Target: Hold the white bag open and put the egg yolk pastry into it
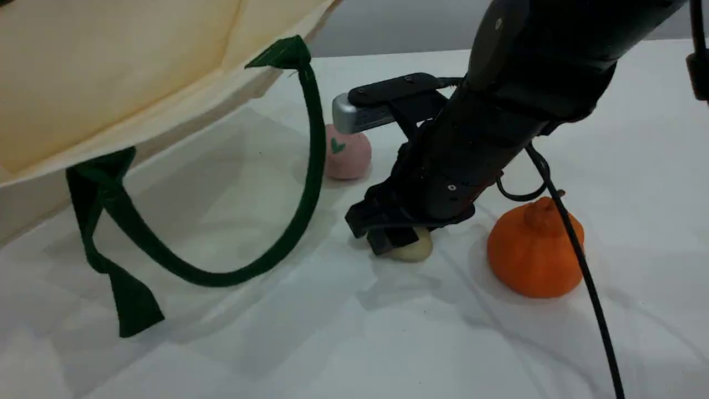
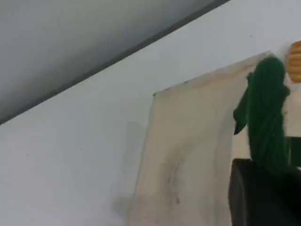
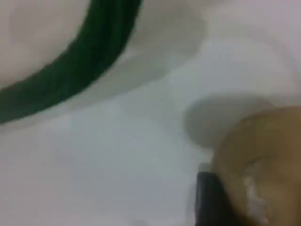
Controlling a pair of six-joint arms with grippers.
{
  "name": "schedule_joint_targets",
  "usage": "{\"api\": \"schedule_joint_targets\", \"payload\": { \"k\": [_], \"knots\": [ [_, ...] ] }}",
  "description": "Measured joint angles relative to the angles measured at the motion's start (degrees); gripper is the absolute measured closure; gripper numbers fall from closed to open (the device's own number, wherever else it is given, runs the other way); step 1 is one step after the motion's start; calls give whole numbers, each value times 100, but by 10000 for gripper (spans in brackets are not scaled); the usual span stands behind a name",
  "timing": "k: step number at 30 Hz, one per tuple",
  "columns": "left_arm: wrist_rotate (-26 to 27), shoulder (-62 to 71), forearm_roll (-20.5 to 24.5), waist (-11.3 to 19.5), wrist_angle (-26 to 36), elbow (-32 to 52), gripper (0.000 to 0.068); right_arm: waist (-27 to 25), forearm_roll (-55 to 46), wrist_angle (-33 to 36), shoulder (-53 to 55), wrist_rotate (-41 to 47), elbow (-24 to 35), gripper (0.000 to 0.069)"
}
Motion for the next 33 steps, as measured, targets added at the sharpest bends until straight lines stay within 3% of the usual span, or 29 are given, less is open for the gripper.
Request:
{"api": "schedule_joint_targets", "payload": {
  "k": [7,17,23,33],
  "knots": [
    [0,0,33,0,0,0,587,-148,-329,497,-507,54,0,363],
    [138,46,0,-40,-12,180,587,-1169,-1787,1341,-2093,1045,-6,366],
    [346,403,-18,-486,-12,351,587,-1262,-2526,1593,-3066,1720,-51,366],
    [451,836,-120,-1488,-11,345,587,-1252,-2176,2130,-3479,1709,-34,366]
  ]
}}
